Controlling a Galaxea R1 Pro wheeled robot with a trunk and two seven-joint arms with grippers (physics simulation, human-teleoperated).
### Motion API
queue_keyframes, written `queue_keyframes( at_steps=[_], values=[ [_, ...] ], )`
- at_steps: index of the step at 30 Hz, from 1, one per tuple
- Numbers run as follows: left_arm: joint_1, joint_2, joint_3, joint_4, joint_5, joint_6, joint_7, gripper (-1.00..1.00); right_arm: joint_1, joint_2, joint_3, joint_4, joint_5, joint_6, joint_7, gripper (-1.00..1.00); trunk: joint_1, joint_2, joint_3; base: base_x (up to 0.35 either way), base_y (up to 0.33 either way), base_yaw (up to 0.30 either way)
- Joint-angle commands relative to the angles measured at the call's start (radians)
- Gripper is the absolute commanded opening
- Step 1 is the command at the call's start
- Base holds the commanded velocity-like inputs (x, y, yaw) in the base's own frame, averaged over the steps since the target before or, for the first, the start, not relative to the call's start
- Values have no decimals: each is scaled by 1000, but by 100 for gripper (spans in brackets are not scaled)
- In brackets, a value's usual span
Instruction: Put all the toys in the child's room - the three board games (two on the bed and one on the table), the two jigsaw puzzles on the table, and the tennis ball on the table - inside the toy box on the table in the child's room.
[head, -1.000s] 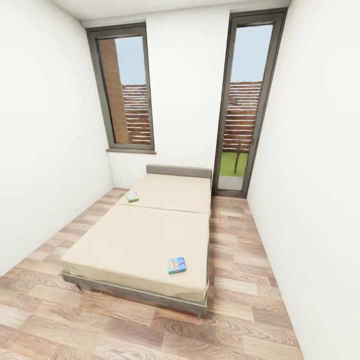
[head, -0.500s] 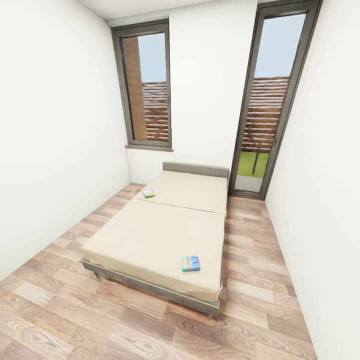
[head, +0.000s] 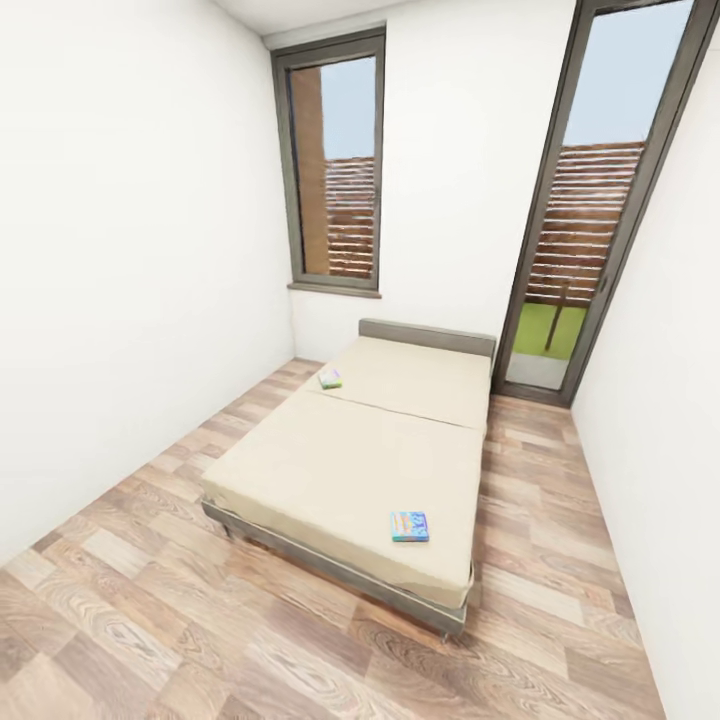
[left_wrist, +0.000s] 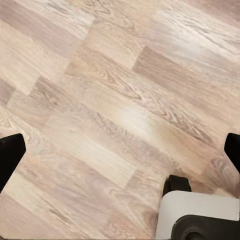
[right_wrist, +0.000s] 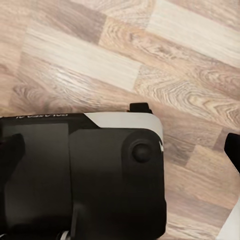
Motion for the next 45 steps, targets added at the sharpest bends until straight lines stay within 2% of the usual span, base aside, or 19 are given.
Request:
queue_keyframes(
  at_steps=[1,3,4,7,15,27,45],
  values=[
    [-1,7,5,2,3,-18,-3,100,-1,1,-1,-3,-2,3,-4,100,1,-2,-3,0,0,241],
    [-2,20,5,5,3,-32,-4,100,-1,1,0,-3,-2,2,-4,100,1,-2,-5,0,0,241],
    [-2,35,5,7,3,-42,-6,100,-1,2,0,-3,-2,0,-4,100,1,-2,-6,0,0,240],
    [-2,51,5,9,3,-52,-8,100,-1,3,0,-3,-2,-14,-4,100,1,-2,-9,0,0,241],
    [-1,65,6,12,4,-59,-9,100,-1,8,5,-3,6,-60,-4,100,1,-2,-17,0,0,244],
    [-1,67,6,12,2,-60,-9,100,-1,11,10,-3,12,-66,-4,100,1,-2,-27,-84,23,245],
    [0,65,6,12,2,-63,-9,100,0,31,12,-3,16,-63,-5,100,1,-2,-51,-105,2,191]
  ],
)
